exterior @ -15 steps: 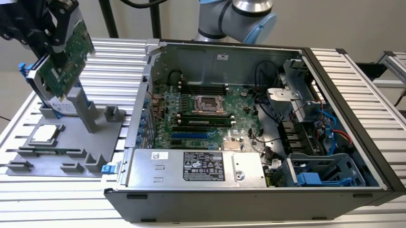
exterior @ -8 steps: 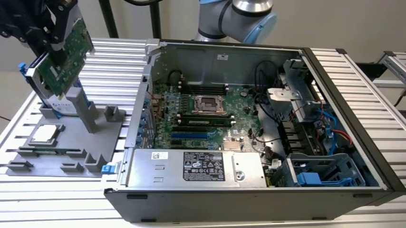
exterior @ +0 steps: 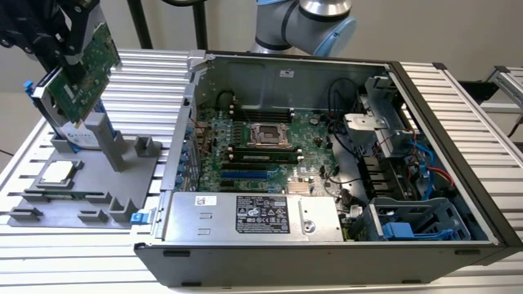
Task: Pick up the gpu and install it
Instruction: 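Pick up the gpu and move the gpu toward the slot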
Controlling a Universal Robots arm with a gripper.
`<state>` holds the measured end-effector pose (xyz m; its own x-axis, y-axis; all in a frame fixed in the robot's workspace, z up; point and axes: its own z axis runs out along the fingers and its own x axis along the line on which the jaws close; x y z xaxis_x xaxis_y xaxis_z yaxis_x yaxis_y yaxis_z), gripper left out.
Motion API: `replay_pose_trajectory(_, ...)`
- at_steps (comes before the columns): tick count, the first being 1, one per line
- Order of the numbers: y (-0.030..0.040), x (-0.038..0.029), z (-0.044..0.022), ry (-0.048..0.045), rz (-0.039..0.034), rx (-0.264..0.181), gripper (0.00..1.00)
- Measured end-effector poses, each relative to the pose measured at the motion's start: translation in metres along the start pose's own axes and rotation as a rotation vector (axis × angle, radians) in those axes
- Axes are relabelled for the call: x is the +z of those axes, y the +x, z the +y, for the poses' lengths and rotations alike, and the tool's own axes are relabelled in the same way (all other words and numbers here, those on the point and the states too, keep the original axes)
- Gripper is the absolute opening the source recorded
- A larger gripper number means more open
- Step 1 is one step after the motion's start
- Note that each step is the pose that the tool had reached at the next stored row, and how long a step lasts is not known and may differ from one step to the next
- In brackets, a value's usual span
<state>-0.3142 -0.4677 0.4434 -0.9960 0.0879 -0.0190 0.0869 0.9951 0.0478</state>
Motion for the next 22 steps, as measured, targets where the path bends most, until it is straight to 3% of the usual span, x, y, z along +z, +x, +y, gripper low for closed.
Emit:
replay_pose_trajectory(8,-0.0028,0.0001,0.0003,0.0000,0.0001,0.000,0.00)
replay_pose_trajectory(22,-0.0179,0.0004,0.0016,0.0000,0.0001,0.000,0.00)
